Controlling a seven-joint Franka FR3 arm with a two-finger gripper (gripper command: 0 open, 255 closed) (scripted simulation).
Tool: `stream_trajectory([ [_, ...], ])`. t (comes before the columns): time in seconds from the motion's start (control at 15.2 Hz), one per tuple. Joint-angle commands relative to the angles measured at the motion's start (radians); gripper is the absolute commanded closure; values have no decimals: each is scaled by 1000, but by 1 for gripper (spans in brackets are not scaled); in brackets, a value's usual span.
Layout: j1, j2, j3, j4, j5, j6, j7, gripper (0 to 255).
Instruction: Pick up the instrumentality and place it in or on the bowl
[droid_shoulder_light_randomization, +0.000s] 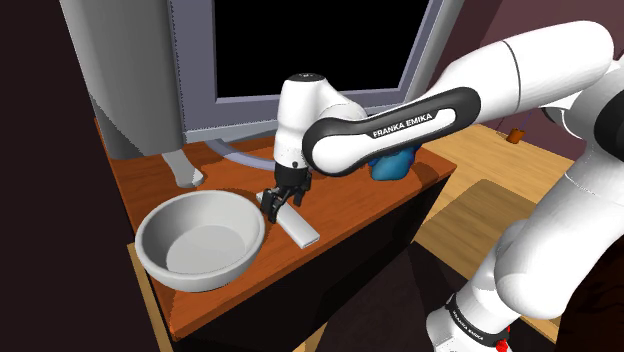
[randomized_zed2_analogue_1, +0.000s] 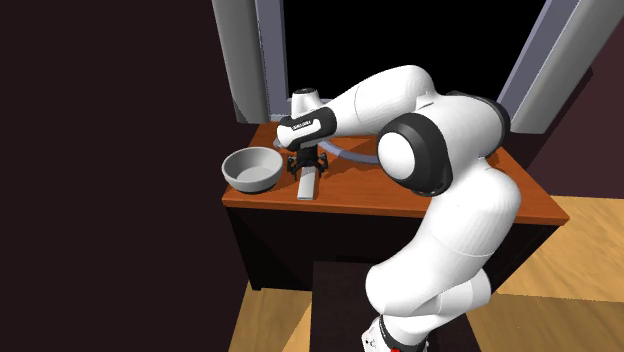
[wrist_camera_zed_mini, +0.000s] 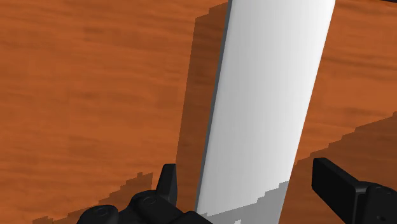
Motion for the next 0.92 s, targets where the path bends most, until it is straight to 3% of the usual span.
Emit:
stream_trajectory([
  [0.0, 0, 1, 0, -3, -1, 5, 1, 0],
  [0.33, 0, 1, 0, -3, -1, 5, 1, 0],
  [0.4, 0, 1, 0, -3, -1, 5, 1, 255],
  [0.86, 0, 1, 0, -3, -1, 5, 1, 255],
])
